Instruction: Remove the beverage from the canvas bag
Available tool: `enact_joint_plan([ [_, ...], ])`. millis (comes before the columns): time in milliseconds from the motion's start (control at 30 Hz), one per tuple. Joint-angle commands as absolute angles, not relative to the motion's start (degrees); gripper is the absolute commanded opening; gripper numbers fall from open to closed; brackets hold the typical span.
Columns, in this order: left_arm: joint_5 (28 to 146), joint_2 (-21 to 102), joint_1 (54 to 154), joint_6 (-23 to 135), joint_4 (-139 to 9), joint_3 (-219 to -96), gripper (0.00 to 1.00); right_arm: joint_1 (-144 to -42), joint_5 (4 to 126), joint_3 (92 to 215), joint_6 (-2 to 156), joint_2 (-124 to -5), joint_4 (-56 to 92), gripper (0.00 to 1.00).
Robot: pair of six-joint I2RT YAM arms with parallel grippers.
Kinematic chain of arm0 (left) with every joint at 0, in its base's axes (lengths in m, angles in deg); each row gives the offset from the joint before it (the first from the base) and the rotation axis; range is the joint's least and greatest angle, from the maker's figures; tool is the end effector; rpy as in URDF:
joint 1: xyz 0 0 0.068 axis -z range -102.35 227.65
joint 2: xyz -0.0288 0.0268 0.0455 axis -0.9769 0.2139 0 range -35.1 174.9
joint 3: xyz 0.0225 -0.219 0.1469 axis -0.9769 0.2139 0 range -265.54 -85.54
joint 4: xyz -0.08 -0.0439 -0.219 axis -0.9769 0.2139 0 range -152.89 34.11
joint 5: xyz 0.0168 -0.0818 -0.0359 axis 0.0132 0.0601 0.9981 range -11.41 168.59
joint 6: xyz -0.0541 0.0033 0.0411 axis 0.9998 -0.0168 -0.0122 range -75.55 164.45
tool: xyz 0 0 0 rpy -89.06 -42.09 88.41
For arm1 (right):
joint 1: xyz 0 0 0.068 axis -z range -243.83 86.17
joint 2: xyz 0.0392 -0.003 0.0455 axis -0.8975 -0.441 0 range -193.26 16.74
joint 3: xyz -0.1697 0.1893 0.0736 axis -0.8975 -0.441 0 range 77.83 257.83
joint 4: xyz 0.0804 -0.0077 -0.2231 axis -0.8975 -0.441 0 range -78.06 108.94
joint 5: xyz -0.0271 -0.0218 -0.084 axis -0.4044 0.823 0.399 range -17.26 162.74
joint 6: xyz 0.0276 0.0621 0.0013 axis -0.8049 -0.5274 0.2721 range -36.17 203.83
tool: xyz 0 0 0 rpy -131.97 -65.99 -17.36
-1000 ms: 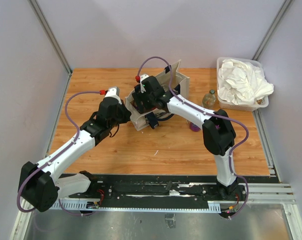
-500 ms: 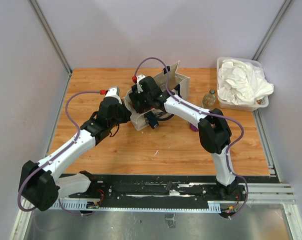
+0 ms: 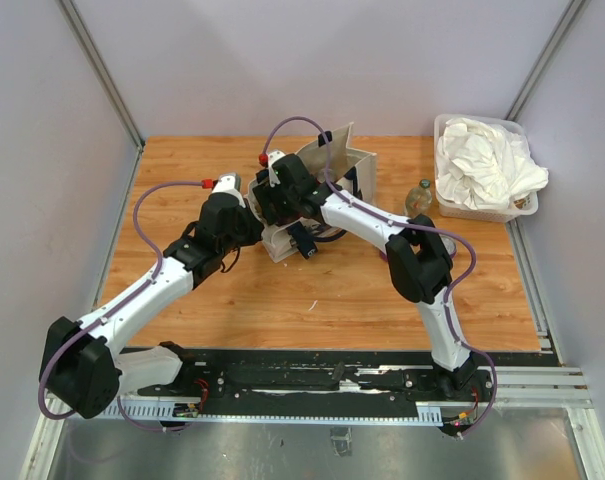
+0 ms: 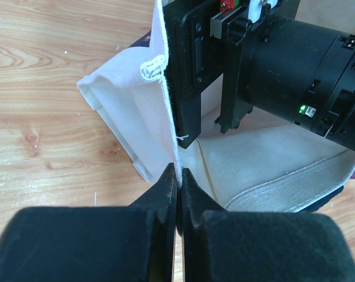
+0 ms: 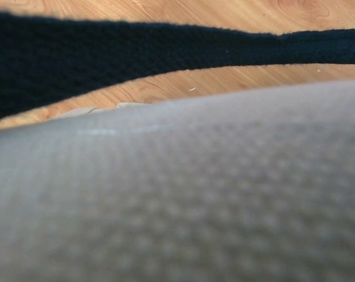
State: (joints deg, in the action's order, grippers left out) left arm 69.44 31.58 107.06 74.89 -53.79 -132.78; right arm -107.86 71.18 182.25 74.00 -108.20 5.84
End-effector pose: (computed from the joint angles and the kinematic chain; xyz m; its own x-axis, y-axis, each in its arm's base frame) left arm 0.2287 -0.1191 0.2708 -0.5427 -0.2683 -0.7959 0.1022 0.9195 -0.3796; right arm 0.3582 0.3482 0.2313 -0.5137 -0.2592 -0.8179 -0.6327 0.7583 0.1570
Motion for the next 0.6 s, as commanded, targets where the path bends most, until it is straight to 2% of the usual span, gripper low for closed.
enact_joint_plan([
  [0, 72.5, 31.79, 107.45, 74.46, -54.35, -132.68, 0.04, -109.42, 70.53, 179.8, 73.2, -111.81, 4.25, 0.72],
  [100, 72.85, 32.04, 107.45, 74.76, -54.79, -132.32, 0.04, -109.36, 72.22, 178.47, 73.03, -111.65, 3.69, 0.62],
  [233, 72.83, 32.35, 107.45, 74.89, -55.0, -132.21, 0.04, -109.28, 74.1, 177.57, 73.1, -111.04, 2.37, 0.4],
  [300, 72.72, 32.43, 107.45, 74.8, -55.2, -132.21, 0.04, -109.24, 73.98, 177.48, 73.34, -110.54, 1.72, 0.03],
  [567, 71.85, 32.77, 107.45, 74.42, -55.29, -131.78, 0.04, -109.19, 71.11, 179.16, 75.8, -104.29, 2.46, 0.01],
])
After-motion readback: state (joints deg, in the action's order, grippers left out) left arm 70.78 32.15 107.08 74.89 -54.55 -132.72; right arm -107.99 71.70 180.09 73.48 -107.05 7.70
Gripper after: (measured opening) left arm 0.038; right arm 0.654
